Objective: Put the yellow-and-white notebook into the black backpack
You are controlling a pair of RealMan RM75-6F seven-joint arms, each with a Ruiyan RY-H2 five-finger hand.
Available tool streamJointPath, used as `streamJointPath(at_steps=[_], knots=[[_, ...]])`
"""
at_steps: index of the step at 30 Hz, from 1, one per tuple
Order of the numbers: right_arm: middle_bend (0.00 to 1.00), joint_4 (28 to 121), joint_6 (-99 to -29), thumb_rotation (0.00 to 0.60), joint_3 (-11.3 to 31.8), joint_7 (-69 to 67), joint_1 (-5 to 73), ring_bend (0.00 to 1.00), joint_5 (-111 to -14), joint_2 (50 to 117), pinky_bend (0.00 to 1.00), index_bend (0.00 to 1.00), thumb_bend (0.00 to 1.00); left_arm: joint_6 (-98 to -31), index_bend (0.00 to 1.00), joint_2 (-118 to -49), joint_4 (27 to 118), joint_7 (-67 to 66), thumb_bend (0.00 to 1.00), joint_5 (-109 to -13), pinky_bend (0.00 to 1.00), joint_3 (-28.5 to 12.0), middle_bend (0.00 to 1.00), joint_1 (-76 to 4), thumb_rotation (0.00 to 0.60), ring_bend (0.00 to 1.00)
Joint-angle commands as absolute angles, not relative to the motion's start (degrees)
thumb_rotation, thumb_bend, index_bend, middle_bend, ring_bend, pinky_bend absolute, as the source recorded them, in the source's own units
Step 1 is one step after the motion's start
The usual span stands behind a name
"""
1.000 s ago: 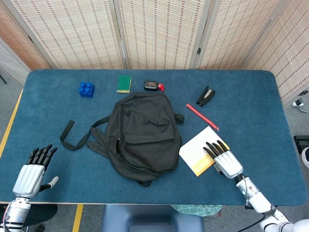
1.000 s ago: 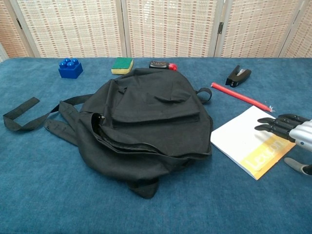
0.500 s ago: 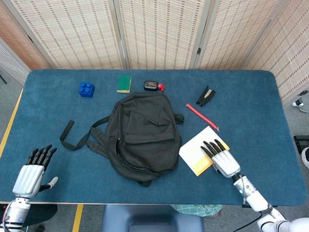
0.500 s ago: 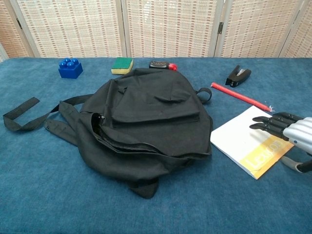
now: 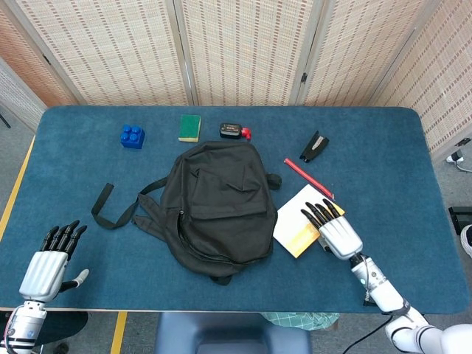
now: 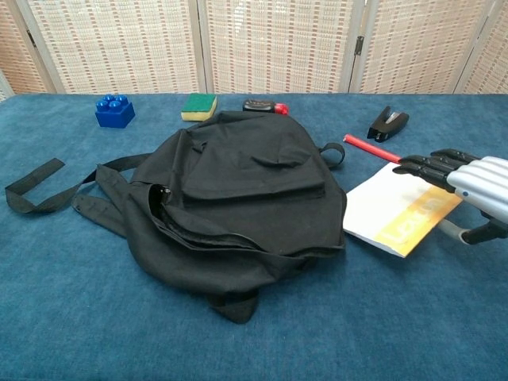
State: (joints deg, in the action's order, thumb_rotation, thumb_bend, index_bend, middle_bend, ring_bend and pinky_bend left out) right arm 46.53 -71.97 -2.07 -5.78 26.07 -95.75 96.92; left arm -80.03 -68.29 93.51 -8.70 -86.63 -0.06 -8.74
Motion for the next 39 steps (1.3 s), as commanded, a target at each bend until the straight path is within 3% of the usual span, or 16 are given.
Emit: streamJointPath(at_steps=[1, 14, 24, 27, 39], knots=[[0.09, 47.62, -71.3, 0.6, -1.21, -5.21, 27.25, 0.12, -95.35, 96.64, 0.03, 0.09, 0.52, -80.0, 0.02, -68.29, 93.53, -8.76, 0.31, -86.63, 0.0, -0.05, 0.05, -8.76, 0.6, 0.09], [0.09, 49.79, -69.04, 0.6, -0.04, -3.95, 29.61, 0.12, -94.11, 98.05, 0.04, 0.09, 0.52, -79.96, 0.02, -68.2, 93.68, -8.97, 0.31, -86.35, 0.0, 0.03, 0.05, -8.65, 0.6, 0.09], [0.15, 47.75, -72.68, 0.6, -0.07, -5.95, 28.43, 0.17, -94.2, 99.58, 0.08, 0.34, 0.5, -79.41, 0.03, -68.5, 93.64, -9.12, 0.31, -86.3, 0.0, 0.02, 0.05, -8.95, 0.6, 0.09], [0.17, 47.15, -73.87, 0.6, -0.15, -6.54, 28.12, 0.19, -94.42, 99.94, 0.09, 0.38, 0.46, -79.32, 0.03, -68.45, 93.72, -9.23, 0.31, -86.22, 0.0, -0.04, 0.05, -9.03, 0.6, 0.09], [0.26, 44.95, -76.89, 0.6, -0.32, -7.99, 27.14, 0.25, -94.76, 100.91, 0.15, 0.52, 0.46, -78.74, 0.02, -68.7, 93.81, -9.64, 0.31, -85.93, 0.0, -0.08, 0.05, -9.36, 0.6, 0.09]])
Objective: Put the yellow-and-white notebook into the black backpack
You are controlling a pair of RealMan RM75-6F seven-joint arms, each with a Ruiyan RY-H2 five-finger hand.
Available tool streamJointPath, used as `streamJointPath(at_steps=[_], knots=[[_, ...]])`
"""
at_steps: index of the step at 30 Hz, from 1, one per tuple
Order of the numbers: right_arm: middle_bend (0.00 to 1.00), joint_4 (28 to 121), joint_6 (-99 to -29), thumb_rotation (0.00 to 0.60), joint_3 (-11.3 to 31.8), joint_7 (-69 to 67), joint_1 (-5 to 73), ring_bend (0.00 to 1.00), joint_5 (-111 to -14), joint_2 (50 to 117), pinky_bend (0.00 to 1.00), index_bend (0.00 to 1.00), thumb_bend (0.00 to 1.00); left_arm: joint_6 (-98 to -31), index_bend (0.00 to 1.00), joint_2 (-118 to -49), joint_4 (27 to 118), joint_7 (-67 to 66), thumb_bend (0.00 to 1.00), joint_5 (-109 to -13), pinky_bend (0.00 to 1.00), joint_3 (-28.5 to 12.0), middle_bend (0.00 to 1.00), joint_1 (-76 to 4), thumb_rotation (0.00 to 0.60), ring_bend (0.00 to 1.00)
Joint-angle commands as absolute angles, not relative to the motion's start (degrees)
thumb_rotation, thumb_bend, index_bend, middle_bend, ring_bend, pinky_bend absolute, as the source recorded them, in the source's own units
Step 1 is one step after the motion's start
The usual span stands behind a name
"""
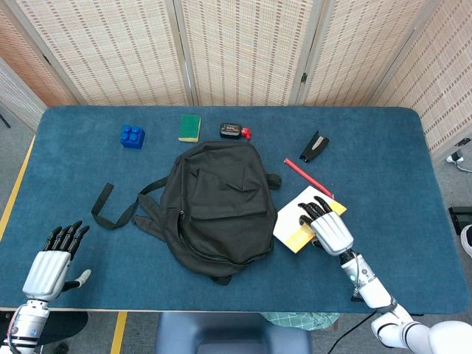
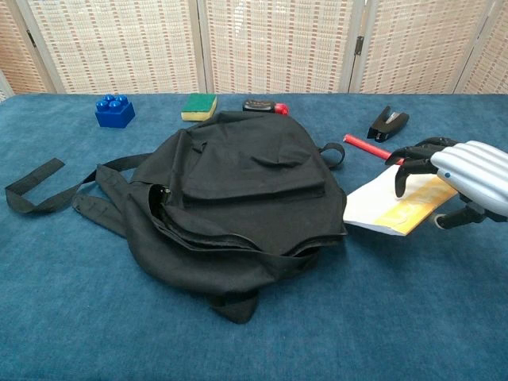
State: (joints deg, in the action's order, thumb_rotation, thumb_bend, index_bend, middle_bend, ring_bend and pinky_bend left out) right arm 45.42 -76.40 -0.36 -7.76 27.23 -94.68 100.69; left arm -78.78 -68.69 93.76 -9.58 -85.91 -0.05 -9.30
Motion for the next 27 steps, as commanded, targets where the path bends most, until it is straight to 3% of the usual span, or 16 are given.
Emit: streamJointPath(at_steps=[1, 17, 27], knots=[[0.27, 44.84, -77.17, 0.6, -0.29, -8.06, 27.14, 0.25, -94.83, 100.96, 0.15, 0.52, 0.46, -78.74, 0.02, -68.68, 93.85, -9.67, 0.31, -85.92, 0.0, -0.1, 0.05, -9.38, 0.6, 0.09], [0.36, 42.99, -79.98, 0.6, -0.35, -8.58, 26.45, 0.33, -95.28, 101.12, 0.21, 0.71, 0.46, -78.71, 0.02, -68.34, 94.05, -9.83, 0.31, -86.5, 0.0, -0.37, 0.05, -9.97, 0.6, 0.09], [0.42, 40.9, -90.74, 0.6, 3.09, -7.31, 26.64, 0.37, -96.38, 100.85, 0.24, 0.8, 0.46, -74.38, 0.02, -65.99, 95.14, -8.65, 0.31, -89.46, 0.0, -1.9, 0.05, -15.05, 0.6, 0.09]])
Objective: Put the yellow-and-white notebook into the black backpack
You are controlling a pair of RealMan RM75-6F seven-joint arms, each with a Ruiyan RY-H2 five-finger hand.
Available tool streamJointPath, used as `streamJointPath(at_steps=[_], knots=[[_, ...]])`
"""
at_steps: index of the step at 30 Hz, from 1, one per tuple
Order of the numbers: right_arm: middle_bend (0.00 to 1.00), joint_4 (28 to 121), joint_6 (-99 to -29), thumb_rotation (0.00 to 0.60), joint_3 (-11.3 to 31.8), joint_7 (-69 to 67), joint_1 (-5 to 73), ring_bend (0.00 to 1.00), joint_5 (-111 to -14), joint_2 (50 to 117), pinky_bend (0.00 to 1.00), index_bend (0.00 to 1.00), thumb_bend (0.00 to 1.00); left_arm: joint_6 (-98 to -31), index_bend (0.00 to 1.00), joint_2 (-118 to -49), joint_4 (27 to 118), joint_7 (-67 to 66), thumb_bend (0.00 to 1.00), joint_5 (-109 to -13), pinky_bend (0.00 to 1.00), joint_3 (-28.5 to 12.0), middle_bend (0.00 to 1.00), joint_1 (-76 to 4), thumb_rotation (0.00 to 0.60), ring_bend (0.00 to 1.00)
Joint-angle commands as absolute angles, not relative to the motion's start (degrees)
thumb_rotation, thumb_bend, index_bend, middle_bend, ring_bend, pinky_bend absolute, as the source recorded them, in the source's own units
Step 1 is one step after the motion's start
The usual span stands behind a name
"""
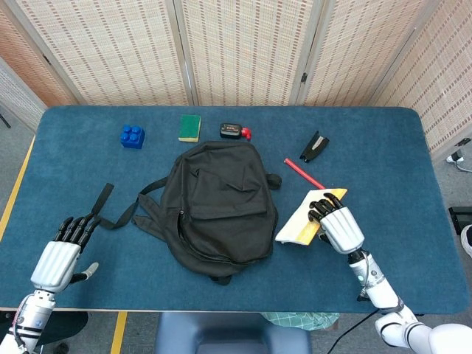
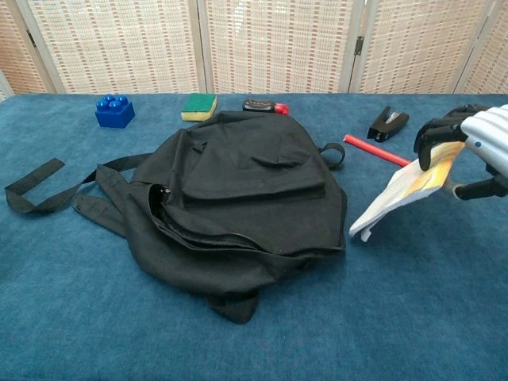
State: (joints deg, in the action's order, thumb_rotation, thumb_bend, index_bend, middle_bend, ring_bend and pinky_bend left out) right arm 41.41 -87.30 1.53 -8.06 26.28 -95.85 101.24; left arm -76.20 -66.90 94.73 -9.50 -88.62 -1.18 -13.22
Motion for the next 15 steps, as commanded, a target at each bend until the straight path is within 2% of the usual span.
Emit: streamJointPath(at_steps=[1, 6, 15], knots=[[0.42, 41.14, -92.12, 0.6, 3.72, -7.21, 26.9, 0.37, -96.49, 100.5, 0.24, 0.81, 0.46, -73.16, 0.02, -65.5, 95.34, -8.16, 0.31, -89.9, 0.0, -2.25, 0.05, -16.26, 0.6, 0.09], [0.44, 42.93, -97.09, 0.6, 6.43, -5.62, 28.41, 0.4, -97.0, 98.19, 0.25, 0.83, 0.46, -66.74, 0.03, -63.71, 96.21, -5.67, 0.31, -90.98, 0.0, -3.66, 0.05, -21.93, 0.6, 0.09], [0.47, 50.63, -101.09, 0.6, 10.02, -0.25, 30.55, 0.43, -97.52, 92.41, 0.26, 0.87, 0.46, -56.16, 0.06, -63.83, 96.98, -3.03, 0.31, -91.82, 0.0, -5.07, 0.05, -31.15, 0.6, 0.09]])
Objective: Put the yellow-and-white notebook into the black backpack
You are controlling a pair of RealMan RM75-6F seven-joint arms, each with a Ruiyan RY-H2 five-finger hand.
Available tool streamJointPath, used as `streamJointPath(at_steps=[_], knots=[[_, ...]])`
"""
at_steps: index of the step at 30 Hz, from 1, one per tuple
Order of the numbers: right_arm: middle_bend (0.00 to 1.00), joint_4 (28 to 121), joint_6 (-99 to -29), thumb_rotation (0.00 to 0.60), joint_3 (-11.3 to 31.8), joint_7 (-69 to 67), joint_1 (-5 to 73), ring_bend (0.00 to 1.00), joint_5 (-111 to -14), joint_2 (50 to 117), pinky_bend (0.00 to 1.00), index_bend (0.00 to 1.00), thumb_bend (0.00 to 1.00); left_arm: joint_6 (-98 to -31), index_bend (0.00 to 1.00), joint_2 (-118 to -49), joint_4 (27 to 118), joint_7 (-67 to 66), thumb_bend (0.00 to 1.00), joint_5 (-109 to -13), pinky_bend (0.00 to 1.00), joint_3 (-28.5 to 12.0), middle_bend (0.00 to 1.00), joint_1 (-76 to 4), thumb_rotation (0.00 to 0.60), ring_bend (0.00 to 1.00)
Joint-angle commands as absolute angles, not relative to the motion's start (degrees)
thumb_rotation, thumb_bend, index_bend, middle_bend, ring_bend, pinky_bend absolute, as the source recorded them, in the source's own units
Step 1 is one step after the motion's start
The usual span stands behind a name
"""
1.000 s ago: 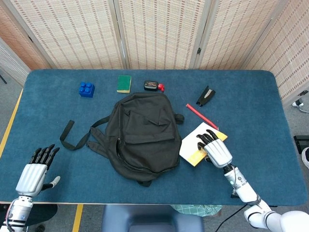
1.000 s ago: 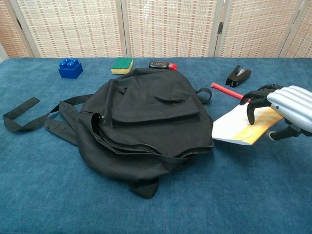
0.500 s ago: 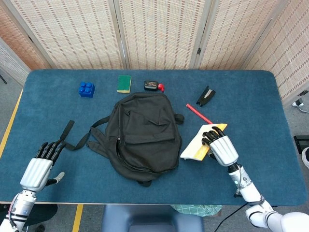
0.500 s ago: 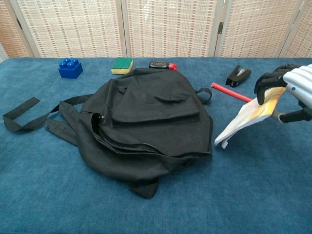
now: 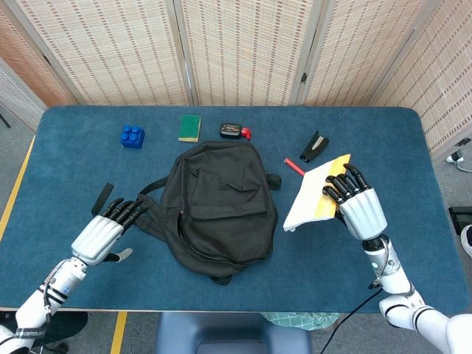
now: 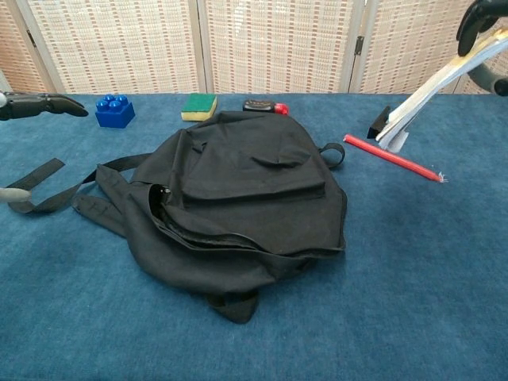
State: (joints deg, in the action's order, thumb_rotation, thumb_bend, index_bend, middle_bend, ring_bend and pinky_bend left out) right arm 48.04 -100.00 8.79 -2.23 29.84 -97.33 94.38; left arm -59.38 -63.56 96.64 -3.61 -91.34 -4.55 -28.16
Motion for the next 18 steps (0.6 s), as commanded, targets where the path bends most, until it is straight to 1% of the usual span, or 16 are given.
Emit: streamJointPath(at_steps=[1, 5, 11, 15, 18], knots=[[0.47, 51.5, -101.23, 0.6, 10.29, 0.35, 30.61, 0.43, -97.47, 91.83, 0.26, 0.87, 0.46, -55.3, 0.06, -64.06, 97.1, -3.13, 0.31, -91.92, 0.0, -5.06, 0.05, -31.9, 0.6, 0.09], [0.47, 55.27, -101.3, 0.6, 11.39, 2.72, 30.7, 0.43, -96.96, 89.4, 0.26, 0.87, 0.46, -51.86, 0.07, -65.22, 98.13, -2.41, 0.31, -92.34, 0.0, -5.09, 0.05, -35.14, 0.6, 0.09], [0.47, 58.93, -100.1, 0.6, 11.89, 5.17, 30.74, 0.43, -96.53, 86.67, 0.26, 0.88, 0.46, -47.68, 0.09, -68.61, 98.21, -2.98, 0.31, -92.58, 0.0, -6.68, 0.05, -40.74, 0.6, 0.09], [0.47, 60.15, -99.78, 0.6, 11.9, 5.94, 30.57, 0.43, -96.45, 85.91, 0.26, 0.88, 0.46, -44.33, 0.1, -71.77, 97.53, -3.96, 0.31, -90.88, 0.0, -8.0, 0.05, -44.46, 0.6, 0.09], [0.47, 60.53, -99.28, 0.6, 11.75, 6.05, 30.4, 0.43, -96.28, 85.59, 0.26, 0.88, 0.46, -40.62, 0.1, -74.18, 96.31, -5.95, 0.31, -88.74, 0.0, -8.53, 0.05, -47.53, 0.6, 0.09]])
